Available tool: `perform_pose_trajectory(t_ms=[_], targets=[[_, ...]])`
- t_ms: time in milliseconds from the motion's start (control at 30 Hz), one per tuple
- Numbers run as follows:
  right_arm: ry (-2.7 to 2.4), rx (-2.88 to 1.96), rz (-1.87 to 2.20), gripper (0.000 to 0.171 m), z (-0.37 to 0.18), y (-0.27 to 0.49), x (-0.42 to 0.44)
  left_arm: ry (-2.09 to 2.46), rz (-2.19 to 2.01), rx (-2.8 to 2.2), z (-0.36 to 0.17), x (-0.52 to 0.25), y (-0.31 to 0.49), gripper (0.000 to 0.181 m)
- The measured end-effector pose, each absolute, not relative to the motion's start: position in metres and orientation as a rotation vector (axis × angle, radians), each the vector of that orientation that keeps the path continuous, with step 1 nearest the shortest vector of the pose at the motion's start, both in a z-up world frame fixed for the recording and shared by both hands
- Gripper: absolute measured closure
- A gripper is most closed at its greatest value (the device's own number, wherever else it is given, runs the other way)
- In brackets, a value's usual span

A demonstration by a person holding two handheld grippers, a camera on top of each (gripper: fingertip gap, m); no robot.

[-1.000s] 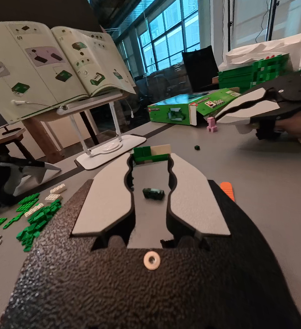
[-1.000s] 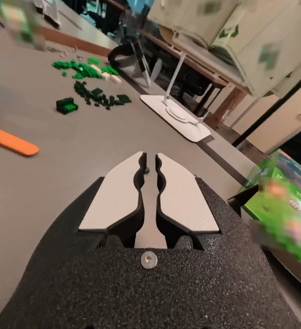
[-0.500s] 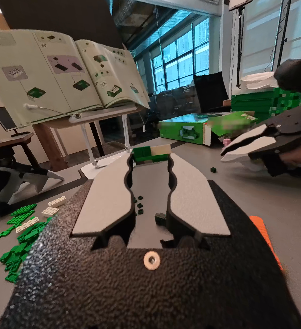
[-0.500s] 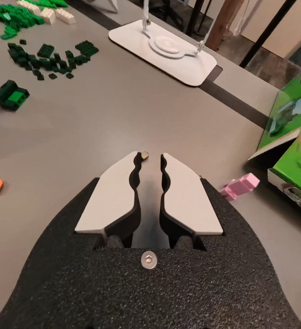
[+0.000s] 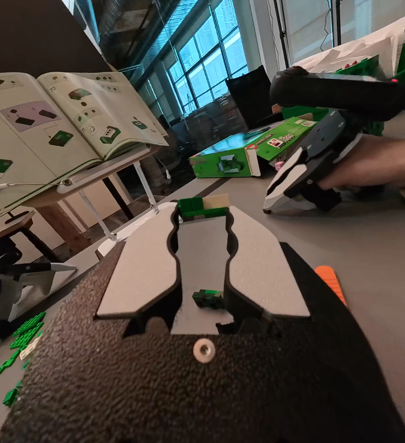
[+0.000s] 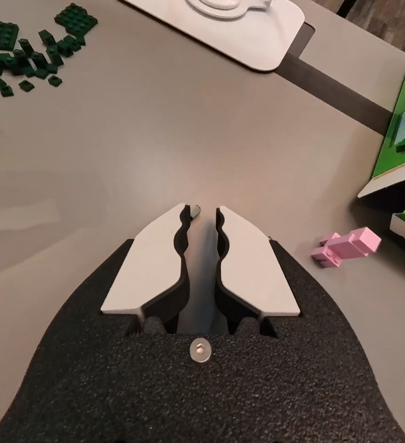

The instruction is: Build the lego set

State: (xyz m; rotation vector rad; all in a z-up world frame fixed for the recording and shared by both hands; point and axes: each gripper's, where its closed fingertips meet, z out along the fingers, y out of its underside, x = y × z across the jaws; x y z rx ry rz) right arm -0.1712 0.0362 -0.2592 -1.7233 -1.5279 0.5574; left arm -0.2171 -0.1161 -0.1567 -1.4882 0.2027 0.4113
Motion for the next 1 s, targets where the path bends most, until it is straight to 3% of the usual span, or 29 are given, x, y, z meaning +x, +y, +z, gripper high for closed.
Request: perform_pose_trajectory(t_ms=[233,467,767,867,1000], targets=[[-1.423,-1.807,0.804,0.162,-0.248,0.041,-0.154,0.203,0.373,-1.484,-0.157,-0.215,-0.115,0.145],[-1.506,-1.854,0.779,0.143,-0.258,0.03,-0.165,0.163,0.328,-1.485,-0.158,-0.219,-0.114,0.144],[-1.518,-1.855,0.599,0.152,-0.265,0.032,-0.172,0.191,0.323,-1.498,-0.161,-0.214,-0.113,0.144],[-1.52,-1.867,0.633,0.163,-0.266,0.03,-0.172,0.208,0.329,-1.503,-0.161,-0.211,-0.113,0.144],[-1.599,-1.786,0.697,0.163,-0.264,0.024,-0.173,0.259,0.321,-1.514,-0.164,-0.205,-0.113,0.144]])
